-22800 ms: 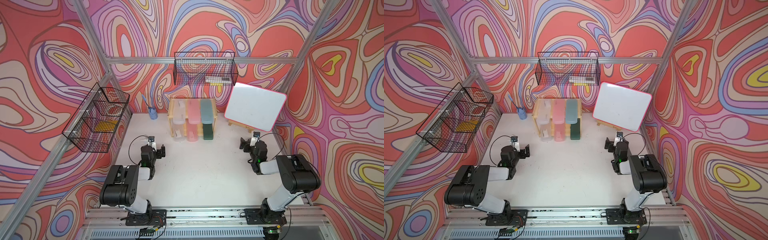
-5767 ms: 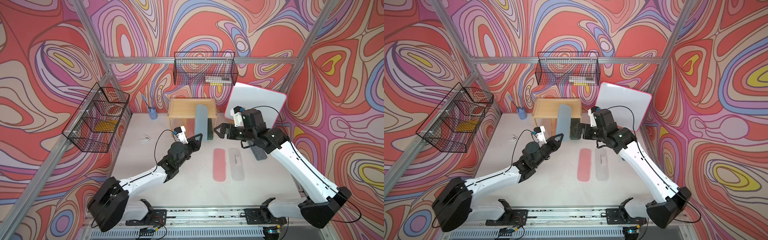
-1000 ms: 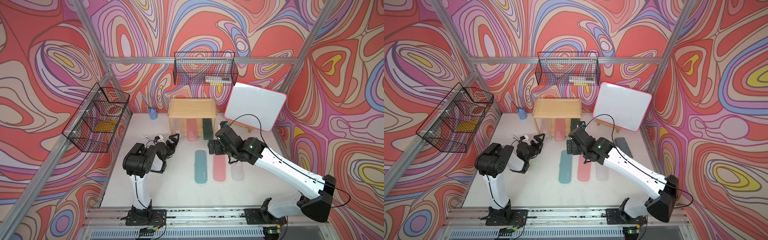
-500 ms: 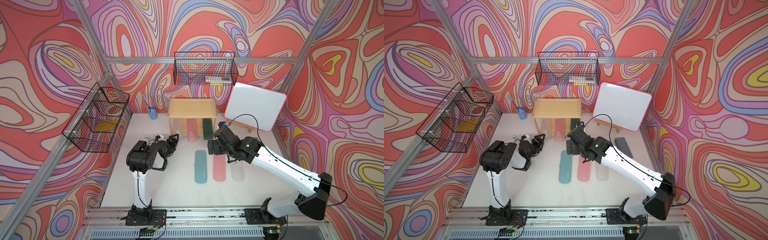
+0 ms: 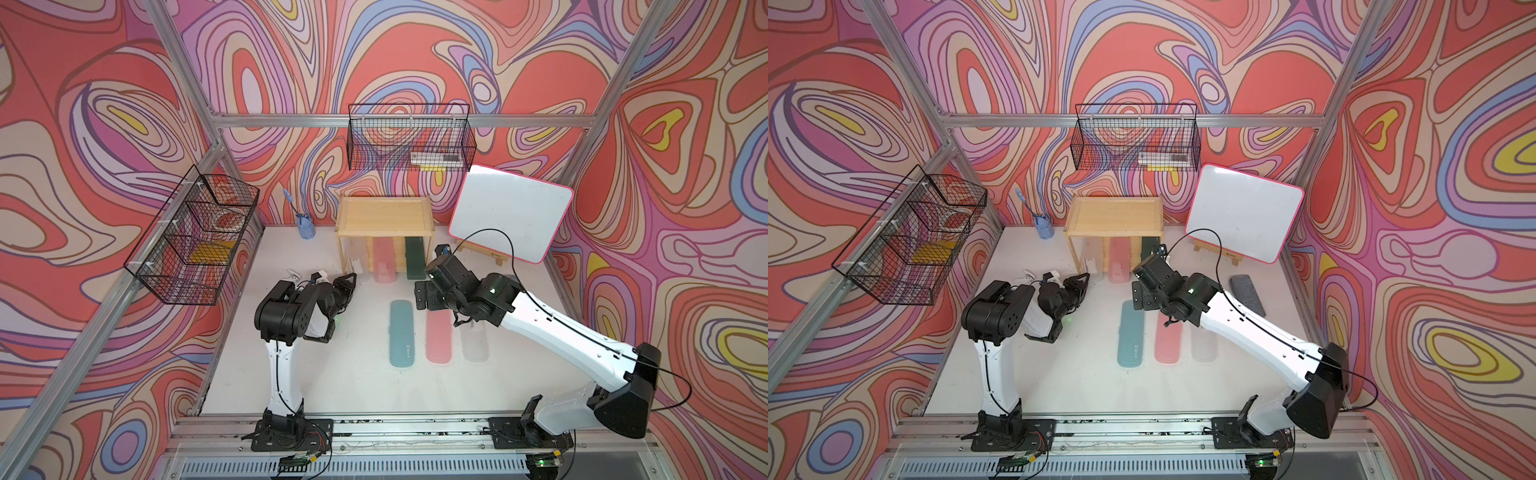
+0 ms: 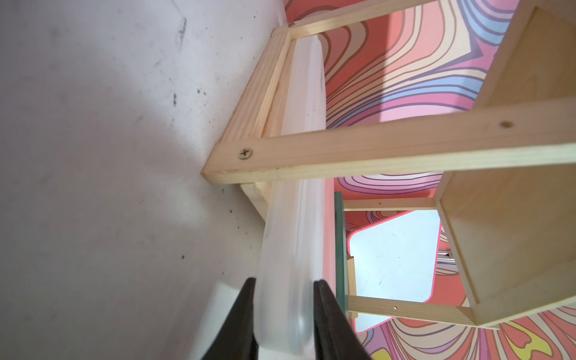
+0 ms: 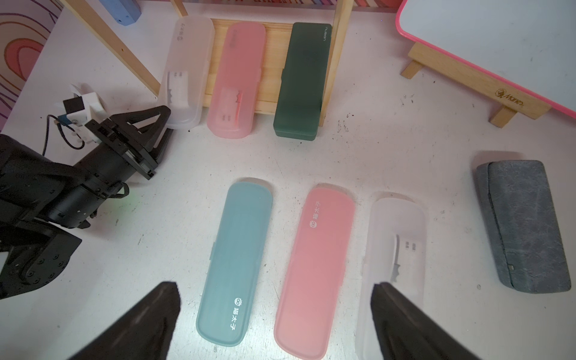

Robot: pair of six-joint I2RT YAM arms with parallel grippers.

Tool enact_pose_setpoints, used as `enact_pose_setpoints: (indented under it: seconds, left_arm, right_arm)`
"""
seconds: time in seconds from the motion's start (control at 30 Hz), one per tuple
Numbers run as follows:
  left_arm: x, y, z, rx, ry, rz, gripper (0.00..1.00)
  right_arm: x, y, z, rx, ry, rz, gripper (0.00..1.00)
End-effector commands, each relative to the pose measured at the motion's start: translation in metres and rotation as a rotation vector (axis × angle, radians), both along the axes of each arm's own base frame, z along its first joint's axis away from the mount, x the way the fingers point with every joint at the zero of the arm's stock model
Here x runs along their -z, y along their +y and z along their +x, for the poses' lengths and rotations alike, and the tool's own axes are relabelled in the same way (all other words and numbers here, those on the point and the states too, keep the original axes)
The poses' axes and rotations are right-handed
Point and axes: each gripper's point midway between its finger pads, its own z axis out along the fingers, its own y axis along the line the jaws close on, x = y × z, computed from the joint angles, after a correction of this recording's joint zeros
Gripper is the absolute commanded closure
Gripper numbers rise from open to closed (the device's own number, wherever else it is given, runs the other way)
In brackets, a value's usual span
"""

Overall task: Remove the pencil cases from the shelf
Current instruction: Pick up the pencil case from the shelf.

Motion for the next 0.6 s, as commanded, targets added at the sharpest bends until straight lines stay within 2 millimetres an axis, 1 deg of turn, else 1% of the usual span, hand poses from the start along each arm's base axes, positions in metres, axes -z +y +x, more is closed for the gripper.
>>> enact_pose_setpoints:
  seconds: [0.0,0.17,0.3,0.4,0.5,0.57]
  left_arm:
    - [0.007,0.003,-0.007,0.002,0.028,0.022,0.76]
    - [0.000,0.002,-0.015,0.013,0.020,0.020,0.77]
    - [-0.012,-0.001,-0.033,0.033,0.004,0.037,0.81]
    - [-0.013,-0.003,-0.060,0.054,0.017,0.061,0.82]
    - [-0.020,-0.008,-0.089,0.072,0.008,0.086,0.95]
    - [-0.025,-0.015,-0.109,0.102,-0.005,0.103,0.96]
  right_arm:
    - [-0.003,0.001,0.002,0.002,0.003,-0.007,0.02]
    - [-0.002,0.001,0.001,-0.001,0.010,-0.007,0.02]
    - [0.001,0.005,-0.001,-0.008,0.027,0.012,0.02]
    - [0.001,0.013,-0.005,-0.031,0.047,0.061,0.02]
    - [-0.004,0.029,-0.008,-0.079,0.062,0.132,0.02]
    - [-0.009,0.038,-0.008,-0.103,0.063,0.179,0.02]
